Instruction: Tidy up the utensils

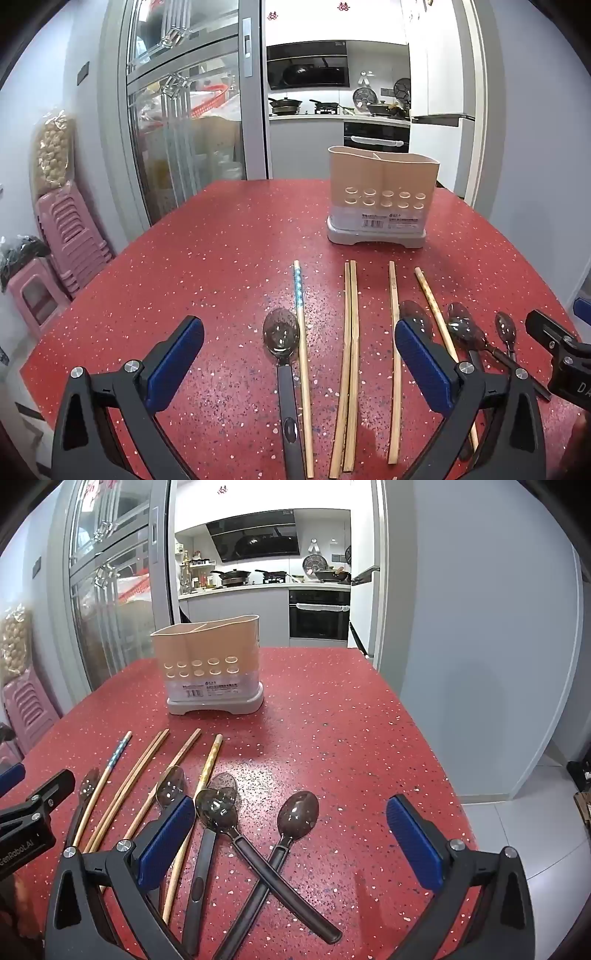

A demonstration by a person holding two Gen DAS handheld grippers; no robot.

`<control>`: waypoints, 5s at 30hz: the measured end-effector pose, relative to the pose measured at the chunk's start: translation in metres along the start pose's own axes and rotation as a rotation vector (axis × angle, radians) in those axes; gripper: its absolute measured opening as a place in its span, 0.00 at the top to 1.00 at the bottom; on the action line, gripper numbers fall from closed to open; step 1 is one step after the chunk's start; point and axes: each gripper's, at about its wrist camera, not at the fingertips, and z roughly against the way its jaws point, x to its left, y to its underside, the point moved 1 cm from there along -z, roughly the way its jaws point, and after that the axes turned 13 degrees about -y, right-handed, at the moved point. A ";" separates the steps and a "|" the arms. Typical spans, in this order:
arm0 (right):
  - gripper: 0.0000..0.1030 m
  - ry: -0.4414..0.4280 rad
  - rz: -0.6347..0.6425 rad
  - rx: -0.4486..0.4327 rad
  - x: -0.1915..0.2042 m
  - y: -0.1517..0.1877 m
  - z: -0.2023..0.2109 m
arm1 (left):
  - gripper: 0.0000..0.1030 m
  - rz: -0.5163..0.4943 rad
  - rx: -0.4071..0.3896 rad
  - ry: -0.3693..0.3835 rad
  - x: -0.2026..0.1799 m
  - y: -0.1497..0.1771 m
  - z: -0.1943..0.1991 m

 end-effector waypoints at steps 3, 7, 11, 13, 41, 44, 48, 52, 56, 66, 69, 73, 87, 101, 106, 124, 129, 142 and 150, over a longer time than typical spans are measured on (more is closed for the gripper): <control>0.00 0.003 0.001 0.000 -0.001 0.001 0.000 | 0.00 -0.008 0.008 0.022 -0.001 0.003 0.003; 0.00 0.003 -0.002 -0.005 -0.001 0.000 0.001 | 0.00 -0.020 0.011 0.040 -0.003 0.007 0.010; 0.00 0.000 -0.003 -0.009 0.000 0.001 0.003 | 0.00 -0.021 -0.011 0.023 0.001 0.014 0.018; 0.00 -0.002 -0.003 -0.009 0.002 -0.001 0.003 | 0.00 -0.025 -0.003 0.026 -0.002 0.012 0.015; 0.00 -0.002 -0.005 -0.012 0.000 0.006 0.007 | 0.00 -0.014 0.003 0.028 -0.004 0.013 0.012; 0.00 -0.004 -0.004 -0.013 0.000 0.006 0.007 | 0.00 -0.014 0.001 0.029 -0.003 0.013 0.013; 0.00 -0.004 -0.004 -0.014 0.000 0.006 0.007 | 0.00 -0.011 0.002 0.029 -0.003 0.013 0.013; 0.00 -0.004 -0.005 -0.013 0.000 0.006 0.007 | 0.00 -0.011 0.002 0.029 -0.004 0.013 0.014; 0.00 -0.004 -0.005 -0.014 0.000 0.007 0.007 | 0.00 -0.011 0.003 0.029 -0.003 0.013 0.014; 0.00 -0.006 -0.005 -0.014 0.000 0.007 0.007 | 0.00 -0.010 0.003 0.030 -0.003 0.013 0.014; 0.00 -0.006 -0.005 -0.013 0.000 0.007 0.007 | 0.00 -0.010 0.003 0.029 -0.003 0.013 0.014; 0.00 -0.006 -0.005 -0.014 0.000 0.007 0.007 | 0.00 -0.010 0.003 0.028 -0.004 0.013 0.014; 0.00 -0.007 -0.006 -0.013 0.000 0.007 0.007 | 0.00 -0.010 0.002 0.029 -0.003 0.013 0.014; 0.00 -0.007 -0.007 -0.014 0.000 0.007 0.007 | 0.00 -0.011 0.003 0.030 -0.003 0.013 0.015; 0.00 -0.008 -0.007 -0.014 0.000 0.007 0.007 | 0.00 -0.010 0.003 0.029 -0.003 0.013 0.015; 0.00 -0.009 -0.008 -0.014 0.000 0.007 0.007 | 0.00 -0.012 0.002 0.030 -0.002 0.012 0.017; 0.00 -0.009 -0.008 -0.015 0.000 0.006 0.008 | 0.00 -0.012 0.002 0.030 -0.002 0.012 0.017; 0.00 -0.008 -0.002 -0.003 0.005 0.006 0.005 | 0.00 -0.016 0.017 0.024 -0.002 0.010 0.016; 0.00 -0.074 0.008 0.082 -0.002 -0.004 -0.014 | 0.00 -0.059 0.148 -0.015 0.015 0.005 -0.017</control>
